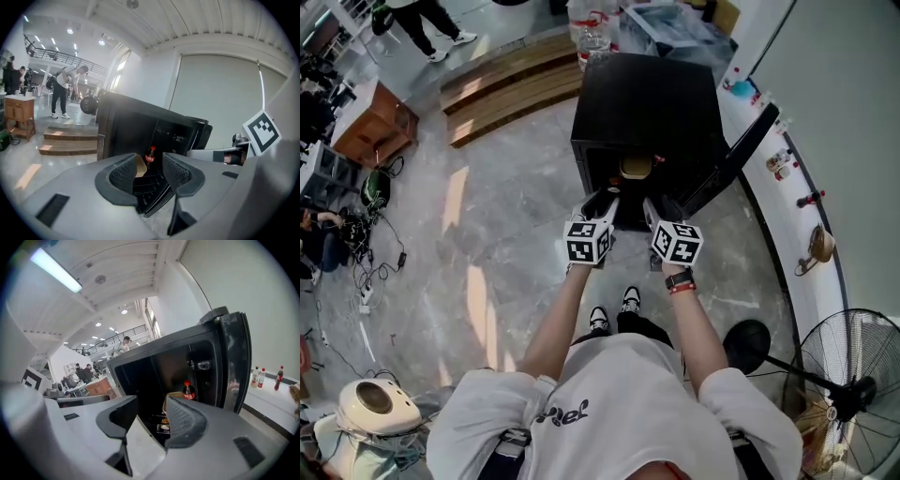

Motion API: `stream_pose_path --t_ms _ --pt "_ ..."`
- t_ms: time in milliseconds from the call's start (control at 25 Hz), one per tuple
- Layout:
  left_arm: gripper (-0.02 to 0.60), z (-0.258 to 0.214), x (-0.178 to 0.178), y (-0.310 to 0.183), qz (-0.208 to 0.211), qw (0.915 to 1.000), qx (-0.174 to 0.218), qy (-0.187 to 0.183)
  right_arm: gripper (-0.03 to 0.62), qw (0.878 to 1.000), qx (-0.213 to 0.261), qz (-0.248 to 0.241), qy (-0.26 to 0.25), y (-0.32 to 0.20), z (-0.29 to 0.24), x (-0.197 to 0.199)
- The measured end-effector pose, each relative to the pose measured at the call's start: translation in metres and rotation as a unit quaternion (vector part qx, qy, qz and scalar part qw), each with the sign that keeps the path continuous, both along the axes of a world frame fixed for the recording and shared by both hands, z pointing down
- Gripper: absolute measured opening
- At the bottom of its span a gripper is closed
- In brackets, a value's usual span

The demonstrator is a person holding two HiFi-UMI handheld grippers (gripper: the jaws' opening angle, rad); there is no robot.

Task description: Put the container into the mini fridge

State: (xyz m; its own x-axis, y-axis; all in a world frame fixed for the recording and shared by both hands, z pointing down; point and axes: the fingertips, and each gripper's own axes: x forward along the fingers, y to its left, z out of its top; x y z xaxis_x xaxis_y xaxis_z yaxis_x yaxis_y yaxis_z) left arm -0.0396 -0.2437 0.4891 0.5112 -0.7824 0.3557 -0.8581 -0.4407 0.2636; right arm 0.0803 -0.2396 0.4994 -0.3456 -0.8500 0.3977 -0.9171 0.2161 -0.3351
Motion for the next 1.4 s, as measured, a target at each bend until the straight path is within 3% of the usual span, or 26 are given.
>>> stream_pose_path --t_ms 440,920,1120,1400 --pt "0.126 -0.046 -0.018 0.039 0.003 0.9985 0.052 -0.018 0.147 0.998 0.041 -0.025 0.03 0.037 -0.05 -0.017" --pt "0.048 -0.075 -0.048 0.055 -0.027 0.9948 0.094 -0.029 0.057 0.996 0.077 0.019 0.046 0.056 -0.076 0.009" --pt "0.032 -0.087 -0.045 0.061 -0.029 0.9934 0.108 -0.022 0.015 0.994 0.094 0.035 0.048 0.064 -0.085 0.021" --pt "0.025 -0.096 -0.031 0.066 -0.015 0.9926 0.119 -0.021 0.014 0.994 0.099 0.04 0.038 0.075 -0.083 0.024"
